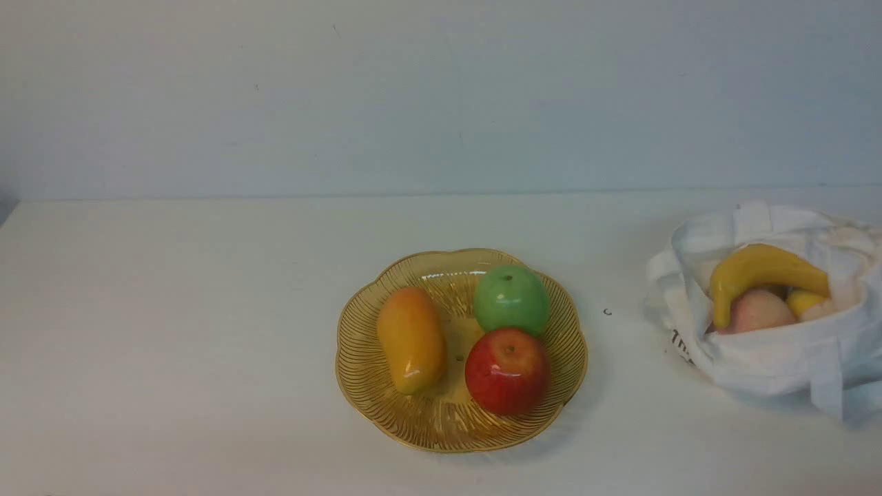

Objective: Take the fruit out of the cloth bag on the white table and place them on a plate.
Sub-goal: 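Reach into the bag and grasp the banana with the right gripper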

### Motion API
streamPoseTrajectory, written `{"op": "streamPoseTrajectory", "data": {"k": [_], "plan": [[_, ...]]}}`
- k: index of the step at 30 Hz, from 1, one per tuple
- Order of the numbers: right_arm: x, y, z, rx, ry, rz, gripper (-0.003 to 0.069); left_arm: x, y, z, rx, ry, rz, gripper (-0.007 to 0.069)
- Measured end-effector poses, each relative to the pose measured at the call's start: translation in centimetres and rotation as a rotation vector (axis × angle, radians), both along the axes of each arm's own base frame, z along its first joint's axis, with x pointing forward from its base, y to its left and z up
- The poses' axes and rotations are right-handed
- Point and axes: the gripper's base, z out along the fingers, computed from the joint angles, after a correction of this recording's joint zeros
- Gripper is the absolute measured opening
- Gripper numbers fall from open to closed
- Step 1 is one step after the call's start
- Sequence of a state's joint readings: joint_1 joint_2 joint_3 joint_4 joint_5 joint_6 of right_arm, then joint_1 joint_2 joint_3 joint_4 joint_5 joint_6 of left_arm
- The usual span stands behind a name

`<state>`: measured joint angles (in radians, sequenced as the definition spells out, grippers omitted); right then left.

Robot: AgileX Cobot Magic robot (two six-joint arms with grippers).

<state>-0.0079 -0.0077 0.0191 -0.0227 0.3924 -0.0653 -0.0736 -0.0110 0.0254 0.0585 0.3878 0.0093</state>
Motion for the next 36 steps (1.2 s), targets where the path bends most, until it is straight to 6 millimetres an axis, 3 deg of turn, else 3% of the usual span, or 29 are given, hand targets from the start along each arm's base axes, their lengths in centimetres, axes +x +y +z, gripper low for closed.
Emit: {"op": "streamPoseTrajectory", "data": {"k": [32,36], "plan": [[0.00,0.00,0.01,-0.001,-0.001,0.000,-0.0011,0.00,0.00,0.00,0.000,0.000,0.000,-0.0008],[0.13,0.22,0.25,0.132,-0.052,-0.002,-0.0011,0.00,0.00,0.00,0.000,0.000,0.000,-0.0008]]}}
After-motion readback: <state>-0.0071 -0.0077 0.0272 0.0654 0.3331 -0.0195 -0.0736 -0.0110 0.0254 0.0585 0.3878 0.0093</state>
